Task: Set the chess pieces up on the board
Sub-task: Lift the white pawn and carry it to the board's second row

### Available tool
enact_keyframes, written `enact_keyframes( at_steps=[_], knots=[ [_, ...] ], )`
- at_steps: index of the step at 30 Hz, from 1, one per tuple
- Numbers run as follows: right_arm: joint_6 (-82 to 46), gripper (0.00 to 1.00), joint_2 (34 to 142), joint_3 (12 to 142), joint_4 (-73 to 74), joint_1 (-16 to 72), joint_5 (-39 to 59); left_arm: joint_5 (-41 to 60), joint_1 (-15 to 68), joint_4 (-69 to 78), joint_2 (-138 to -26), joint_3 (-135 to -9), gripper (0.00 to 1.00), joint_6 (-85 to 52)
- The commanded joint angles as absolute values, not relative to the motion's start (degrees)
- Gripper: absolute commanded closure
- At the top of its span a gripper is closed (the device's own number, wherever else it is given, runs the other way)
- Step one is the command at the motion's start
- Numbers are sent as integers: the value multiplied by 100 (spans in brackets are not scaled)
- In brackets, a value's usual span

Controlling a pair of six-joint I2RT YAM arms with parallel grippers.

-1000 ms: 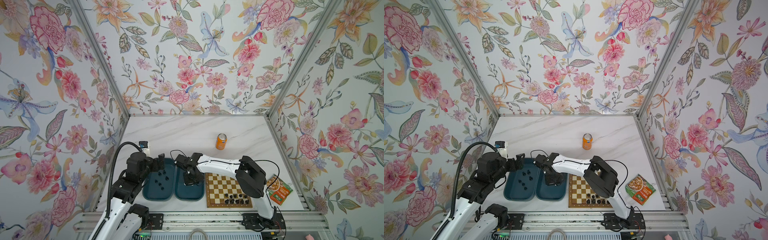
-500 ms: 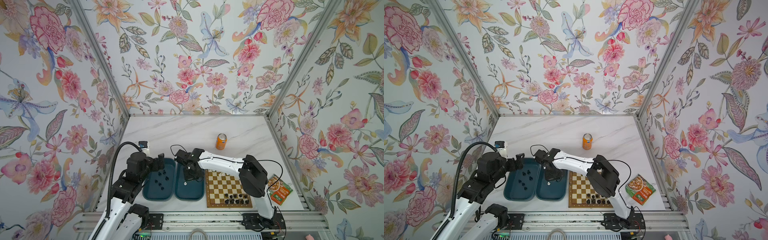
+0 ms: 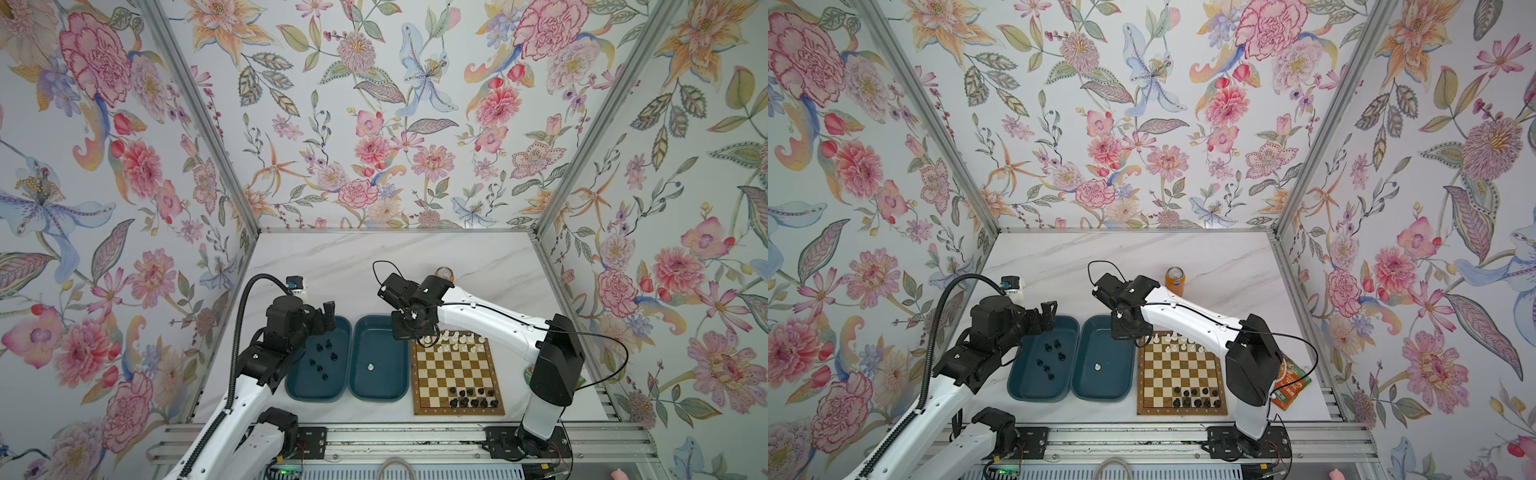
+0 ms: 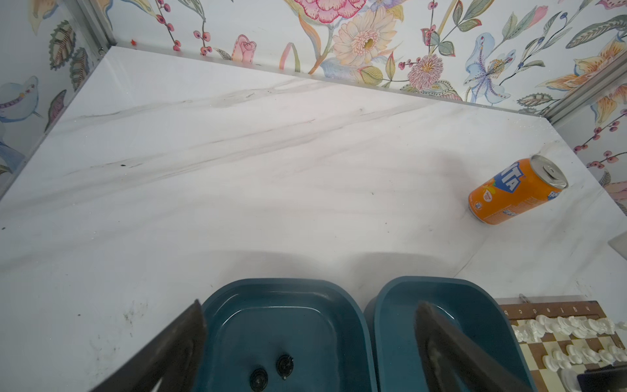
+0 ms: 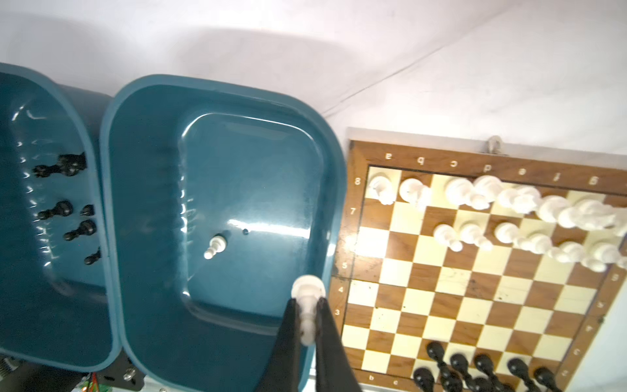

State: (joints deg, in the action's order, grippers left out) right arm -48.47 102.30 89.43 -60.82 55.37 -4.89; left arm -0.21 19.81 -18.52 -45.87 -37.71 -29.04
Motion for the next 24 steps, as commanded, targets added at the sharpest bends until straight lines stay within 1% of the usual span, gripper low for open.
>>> enact_keyframes(
  at_steps=[1, 5, 8, 14, 24],
  knots=[
    [-4858, 92, 10006, 8578, -6303, 5442, -613, -192, 2416, -1423, -4812, -3755, 4, -3048],
    [-4826, 92, 9835, 8211, -6257, 5314, -629, -703, 3166, -1323, -5364, -4003, 4, -2906],
    [-4791, 92, 9735, 7883, -6072, 5183, -525, -896, 3488, -1189, -5725, -4194, 4, -2814],
    [-4607, 92, 9656, 7435, -5774, 4919, -312, -941, 3595, -896, -6176, -4333, 4, -2929],
    [-4308, 91, 9841, 7192, -5424, 4663, -125, -973, 3600, -846, -6451, -4475, 4, -3051]
  ],
)
